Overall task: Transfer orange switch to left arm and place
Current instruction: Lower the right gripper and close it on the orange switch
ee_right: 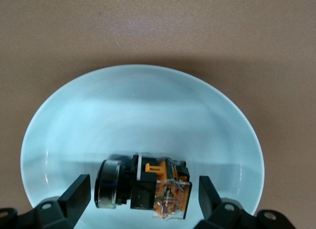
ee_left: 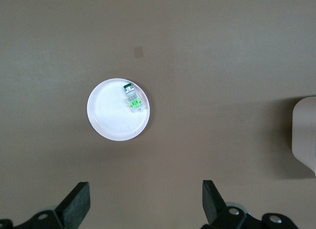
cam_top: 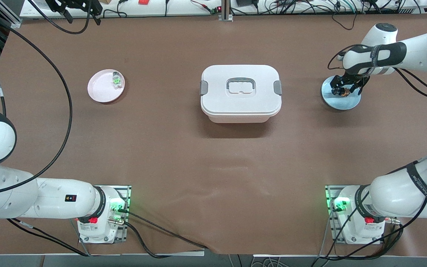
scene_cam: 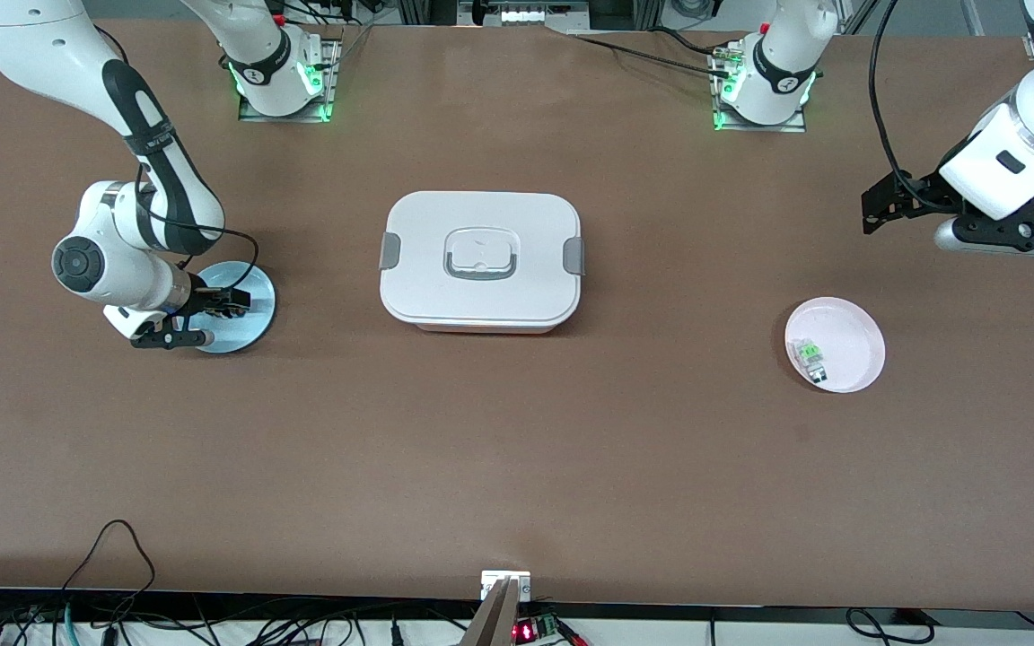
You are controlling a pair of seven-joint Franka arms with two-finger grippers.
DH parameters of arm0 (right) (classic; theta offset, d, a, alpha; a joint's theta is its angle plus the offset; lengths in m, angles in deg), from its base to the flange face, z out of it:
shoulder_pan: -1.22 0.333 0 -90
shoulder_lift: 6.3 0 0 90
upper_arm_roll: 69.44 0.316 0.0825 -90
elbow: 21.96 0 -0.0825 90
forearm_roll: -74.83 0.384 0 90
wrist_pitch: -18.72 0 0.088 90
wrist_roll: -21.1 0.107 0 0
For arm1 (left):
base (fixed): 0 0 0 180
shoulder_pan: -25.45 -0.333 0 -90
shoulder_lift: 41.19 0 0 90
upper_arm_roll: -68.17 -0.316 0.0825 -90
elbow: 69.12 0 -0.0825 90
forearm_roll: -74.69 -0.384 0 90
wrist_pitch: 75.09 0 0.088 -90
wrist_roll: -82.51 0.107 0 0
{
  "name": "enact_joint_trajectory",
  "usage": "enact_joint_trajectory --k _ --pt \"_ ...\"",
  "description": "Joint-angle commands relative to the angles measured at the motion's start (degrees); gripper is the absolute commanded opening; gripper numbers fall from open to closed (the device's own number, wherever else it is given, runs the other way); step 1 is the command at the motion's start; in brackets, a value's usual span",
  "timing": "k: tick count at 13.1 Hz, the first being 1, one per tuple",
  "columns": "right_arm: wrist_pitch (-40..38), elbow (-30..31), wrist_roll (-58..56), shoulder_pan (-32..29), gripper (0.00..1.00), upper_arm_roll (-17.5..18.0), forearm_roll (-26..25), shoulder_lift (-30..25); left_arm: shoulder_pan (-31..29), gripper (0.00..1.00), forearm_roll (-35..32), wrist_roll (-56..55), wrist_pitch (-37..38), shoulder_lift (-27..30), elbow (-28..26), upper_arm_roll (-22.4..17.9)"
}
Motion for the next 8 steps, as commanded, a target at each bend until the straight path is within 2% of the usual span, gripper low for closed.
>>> enact_joint_trajectory --k 1,4,8 --pt "1.08 0.93 -0.93 -0.45 0.94 0.23 0.39 -0.41 0.14 1.00 -0.78 -0.18 1.20 -0.76 1.81 0.23" --pt "1.08 0.92 -0.93 -0.37 0.85 0.23 0.39 -0.23 0.14 1.00 -0.78 -0.18 1.20 -0.76 1.81 0.23" --pt "1.17 0.92 -1.19 -0.36 0.63 0.23 0.04 -0.23 0.14 1.00 -0.78 -0.18 1.20 -0.76 1.81 0.23"
